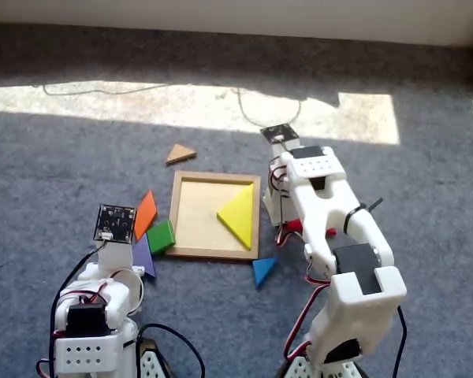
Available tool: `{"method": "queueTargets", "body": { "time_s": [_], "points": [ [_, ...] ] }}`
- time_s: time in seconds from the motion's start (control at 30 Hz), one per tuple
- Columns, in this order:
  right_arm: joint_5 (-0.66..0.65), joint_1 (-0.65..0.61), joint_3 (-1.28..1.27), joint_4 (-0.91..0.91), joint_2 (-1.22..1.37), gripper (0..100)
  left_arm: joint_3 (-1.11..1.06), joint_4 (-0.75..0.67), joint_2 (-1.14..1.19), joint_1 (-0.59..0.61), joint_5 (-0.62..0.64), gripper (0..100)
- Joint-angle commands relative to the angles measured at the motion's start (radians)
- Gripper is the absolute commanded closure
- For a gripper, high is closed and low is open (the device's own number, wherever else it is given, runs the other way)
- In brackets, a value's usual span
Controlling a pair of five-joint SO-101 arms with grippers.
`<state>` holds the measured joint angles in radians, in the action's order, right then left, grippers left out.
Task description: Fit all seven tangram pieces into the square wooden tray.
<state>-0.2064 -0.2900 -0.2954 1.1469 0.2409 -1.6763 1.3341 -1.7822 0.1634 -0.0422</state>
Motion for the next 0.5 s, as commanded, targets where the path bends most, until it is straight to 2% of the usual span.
{"method": "queueTargets", "body": {
  "time_s": [0.0, 0.47],
  "points": [
    [-0.014, -0.007, 0.054, 0.016, -0.035, 63.4, -0.019, 0.005, -0.039, 0.007, -0.002, 99],
    [-0.126, 0.008, 0.053, 0.044, -0.033, 63.4, -0.019, 0.005, -0.039, 0.007, -0.002, 99]
  ]
}}
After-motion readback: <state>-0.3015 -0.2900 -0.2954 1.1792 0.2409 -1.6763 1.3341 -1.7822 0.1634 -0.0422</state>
